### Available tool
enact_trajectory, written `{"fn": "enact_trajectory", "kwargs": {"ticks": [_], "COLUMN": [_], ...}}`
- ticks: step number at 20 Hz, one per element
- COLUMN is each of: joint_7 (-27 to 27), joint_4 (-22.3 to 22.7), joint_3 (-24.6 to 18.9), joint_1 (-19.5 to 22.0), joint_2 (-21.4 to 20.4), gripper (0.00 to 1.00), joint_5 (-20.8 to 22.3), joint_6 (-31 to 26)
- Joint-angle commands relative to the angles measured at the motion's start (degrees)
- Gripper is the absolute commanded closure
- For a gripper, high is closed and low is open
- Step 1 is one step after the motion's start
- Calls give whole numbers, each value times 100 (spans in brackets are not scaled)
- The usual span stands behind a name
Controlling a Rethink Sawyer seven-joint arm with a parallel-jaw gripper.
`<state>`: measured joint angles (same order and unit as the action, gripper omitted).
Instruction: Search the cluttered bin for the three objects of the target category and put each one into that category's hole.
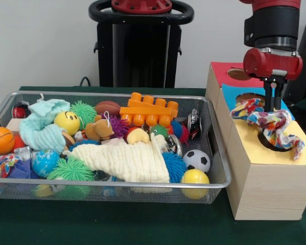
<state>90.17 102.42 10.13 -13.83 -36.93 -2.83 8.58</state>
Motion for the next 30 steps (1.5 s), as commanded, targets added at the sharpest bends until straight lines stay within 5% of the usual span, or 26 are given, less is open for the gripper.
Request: {"fn": "enact_trajectory", "kwargs": {"ticks": [1,18,30], "joint_7": [1121,618,731], "joint_4": [-396,-700,-1059], "joint_3": [-137,-8,89], "joint_1": [-3,88,-2], "joint_2": [292,754,827], "gripper": [100,100,100], "joint_5": [-382,-174,-304], "joint_6": [-50,-896,-1193]}}
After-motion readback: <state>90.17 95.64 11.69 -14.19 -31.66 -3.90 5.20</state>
